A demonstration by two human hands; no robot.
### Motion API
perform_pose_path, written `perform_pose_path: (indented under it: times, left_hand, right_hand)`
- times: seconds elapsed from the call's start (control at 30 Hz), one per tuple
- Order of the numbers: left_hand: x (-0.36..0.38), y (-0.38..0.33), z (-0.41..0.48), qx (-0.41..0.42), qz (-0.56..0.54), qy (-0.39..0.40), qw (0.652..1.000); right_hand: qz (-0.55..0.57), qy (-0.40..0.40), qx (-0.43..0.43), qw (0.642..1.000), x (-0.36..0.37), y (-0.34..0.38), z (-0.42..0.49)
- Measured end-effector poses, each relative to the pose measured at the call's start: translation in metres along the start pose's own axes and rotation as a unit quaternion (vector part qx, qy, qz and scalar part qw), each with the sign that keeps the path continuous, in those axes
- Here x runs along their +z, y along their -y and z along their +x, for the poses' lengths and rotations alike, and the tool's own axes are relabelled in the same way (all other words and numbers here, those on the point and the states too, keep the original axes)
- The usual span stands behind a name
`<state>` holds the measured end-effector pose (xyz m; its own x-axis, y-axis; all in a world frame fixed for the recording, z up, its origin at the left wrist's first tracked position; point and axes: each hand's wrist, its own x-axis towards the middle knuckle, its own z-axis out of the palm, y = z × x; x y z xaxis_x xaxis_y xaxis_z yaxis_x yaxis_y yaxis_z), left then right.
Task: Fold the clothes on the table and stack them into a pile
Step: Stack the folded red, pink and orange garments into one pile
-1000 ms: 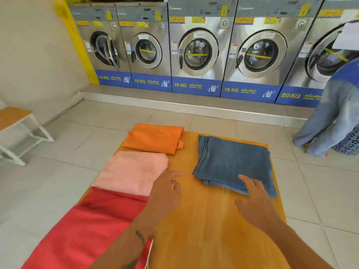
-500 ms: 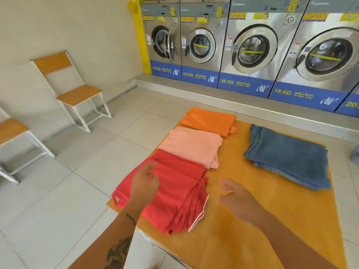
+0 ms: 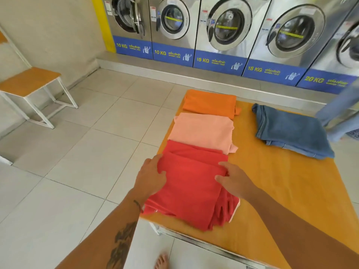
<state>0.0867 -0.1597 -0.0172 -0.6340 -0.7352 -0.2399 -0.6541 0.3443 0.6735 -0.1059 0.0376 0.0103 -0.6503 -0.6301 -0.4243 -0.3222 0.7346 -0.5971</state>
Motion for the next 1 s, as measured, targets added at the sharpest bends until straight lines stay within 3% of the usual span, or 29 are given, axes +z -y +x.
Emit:
perform_pose_path:
  times: [0.23, 0.53, 0.73, 0.87, 1.0]
  left_hand:
    - [-0.02, -0.001, 0.002, 0.043, -0.093, 0.085, 0.991]
    - [-0.013, 0.008, -0.001, 0.159, -0.054, 0.091, 0.981]
    - [-0.007, 0.02, 0.007, 0.167, -0.057, 0.099, 0.979]
    - [-0.008, 0.022, 0.008, 0.119, -0.098, 0.1, 0.983]
    - [-0.01, 0.013, 0.0, 0.132, -0.131, 0.063, 0.98]
  right_hand:
    - [-0.095, -0.015, 0.111, 0.989, 0.006, 0.012, -0.012]
    - [-0.036, -0.023, 0.083, 0.996, 0.001, 0.012, -0.013]
    - [-0.016, -0.037, 0.069, 0.997, 0.007, 0.01, -0.014]
    - [0.018, -0.044, 0.088, 0.995, 0.012, 0.012, -0.014]
    - [0.018, -0.04, 0.063, 0.997, 0.015, 0.009, -0.016]
